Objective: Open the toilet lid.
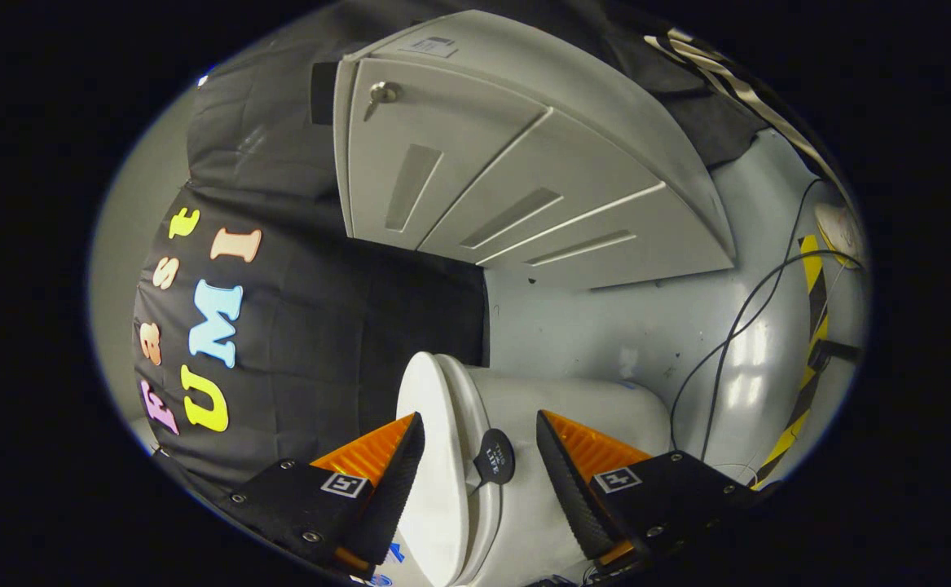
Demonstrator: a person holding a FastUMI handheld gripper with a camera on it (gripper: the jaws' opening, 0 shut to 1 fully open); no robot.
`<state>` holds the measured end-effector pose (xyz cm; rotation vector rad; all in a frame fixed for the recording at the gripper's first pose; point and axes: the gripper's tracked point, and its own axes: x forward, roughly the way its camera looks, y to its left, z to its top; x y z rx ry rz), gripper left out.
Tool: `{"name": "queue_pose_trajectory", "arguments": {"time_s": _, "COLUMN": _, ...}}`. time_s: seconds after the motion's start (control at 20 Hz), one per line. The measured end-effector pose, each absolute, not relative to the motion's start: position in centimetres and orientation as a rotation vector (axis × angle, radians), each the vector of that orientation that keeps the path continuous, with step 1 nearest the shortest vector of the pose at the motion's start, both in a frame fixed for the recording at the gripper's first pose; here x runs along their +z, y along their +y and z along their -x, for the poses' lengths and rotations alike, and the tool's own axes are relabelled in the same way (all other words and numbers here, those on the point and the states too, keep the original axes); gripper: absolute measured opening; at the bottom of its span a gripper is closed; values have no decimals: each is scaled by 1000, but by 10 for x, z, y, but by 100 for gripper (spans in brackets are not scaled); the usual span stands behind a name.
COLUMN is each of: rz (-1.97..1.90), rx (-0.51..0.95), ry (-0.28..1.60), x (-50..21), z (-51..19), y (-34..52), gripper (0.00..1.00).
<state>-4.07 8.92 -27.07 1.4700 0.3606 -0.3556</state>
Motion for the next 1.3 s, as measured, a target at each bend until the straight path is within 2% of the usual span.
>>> {"name": "queue_pose_trajectory", "arguments": {"time_s": 0.25, "rz": -1499, "rx": -330, "ry": 410, "x": -284, "z": 33, "y": 104, "gripper": 57}}
{"name": "queue_pose_trajectory", "arguments": {"time_s": 0.5, "rz": -1508, "rx": -309, "ry": 408, "x": -284, "z": 25, "y": 109, "gripper": 37}}
{"name": "queue_pose_trajectory", "arguments": {"time_s": 0.65, "rz": -1494, "rx": -341, "ry": 412, "x": -291, "z": 13, "y": 103, "gripper": 19}}
{"name": "queue_pose_trajectory", "arguments": {"time_s": 0.95, "rz": -1481, "rx": -339, "ry": 410, "x": -289, "z": 14, "y": 104, "gripper": 6}}
{"name": "queue_pose_trajectory", "arguments": {"time_s": 1.15, "rz": -1458, "rx": -335, "ry": 450, "x": -284, "z": 10, "y": 106, "gripper": 0}}
{"name": "queue_pose_trajectory", "arguments": {"time_s": 1.3, "rz": -1442, "rx": -338, "ry": 482, "x": -282, "z": 8, "y": 108, "gripper": 0}}
